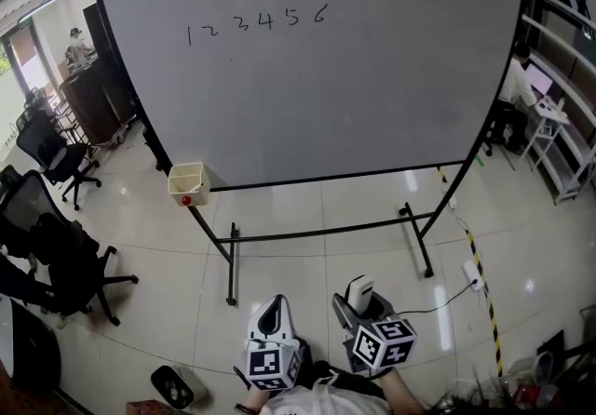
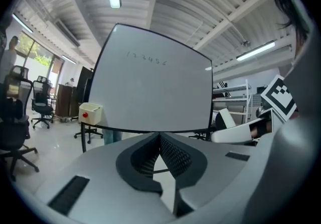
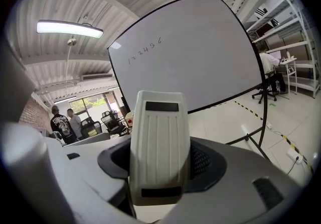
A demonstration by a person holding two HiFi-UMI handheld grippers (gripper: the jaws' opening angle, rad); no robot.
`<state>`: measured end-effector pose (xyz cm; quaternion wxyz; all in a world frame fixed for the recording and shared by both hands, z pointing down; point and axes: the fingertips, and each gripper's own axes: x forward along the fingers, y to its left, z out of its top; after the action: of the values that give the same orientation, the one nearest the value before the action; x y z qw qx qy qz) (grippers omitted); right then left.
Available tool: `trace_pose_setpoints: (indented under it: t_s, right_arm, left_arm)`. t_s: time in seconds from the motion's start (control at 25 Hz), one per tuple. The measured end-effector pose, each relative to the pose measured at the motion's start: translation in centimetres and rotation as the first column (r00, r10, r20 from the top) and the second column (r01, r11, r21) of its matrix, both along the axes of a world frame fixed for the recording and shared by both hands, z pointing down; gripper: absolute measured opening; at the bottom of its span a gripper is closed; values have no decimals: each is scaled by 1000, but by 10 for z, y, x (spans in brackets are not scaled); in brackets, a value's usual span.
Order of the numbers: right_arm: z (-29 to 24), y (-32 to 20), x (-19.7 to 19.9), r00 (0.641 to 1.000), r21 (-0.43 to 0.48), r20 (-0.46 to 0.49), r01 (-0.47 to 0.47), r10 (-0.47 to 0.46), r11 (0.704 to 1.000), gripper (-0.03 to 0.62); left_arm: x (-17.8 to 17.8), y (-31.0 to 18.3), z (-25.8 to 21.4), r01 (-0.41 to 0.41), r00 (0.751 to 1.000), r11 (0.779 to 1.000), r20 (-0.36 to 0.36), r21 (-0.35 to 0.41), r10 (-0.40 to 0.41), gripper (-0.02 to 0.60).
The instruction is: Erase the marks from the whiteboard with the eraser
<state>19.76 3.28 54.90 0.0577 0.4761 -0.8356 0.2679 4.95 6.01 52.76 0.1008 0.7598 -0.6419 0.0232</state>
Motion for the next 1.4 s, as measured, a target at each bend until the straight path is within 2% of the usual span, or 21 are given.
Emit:
trace_pose_setpoints:
  t_s: [0.2,0.36,0.56,0.84,1.0,1.4]
  right_arm:
    - [0,29,-4,999,-11,50,22,-21,1000,281]
    - [-5,35,-15,999,17,28,43,-43,999,279]
    - [-15,41,-27,998,18,29,48,-49,999,279]
    - [-20,47,-65,995,39,-43,94,-92,995,276]
    - [-21,46,-70,991,63,-108,82,-74,995,273]
    - [-9,53,-66,994,10,-97,47,-45,999,273]
  left_arm:
    - [2,25,-8,6,1000,1000,22,8,-6,-5]
    - [-13,25,-8,32,999,999,14,16,-33,-5]
    - [-21,35,-25,27,999,998,23,54,-28,-5]
    - [-49,44,-27,56,998,997,7,49,-57,-5]
    - [-51,44,-33,29,1000,997,-2,68,-29,-5]
    - [-53,44,-31,18,1000,998,-13,65,-17,-5]
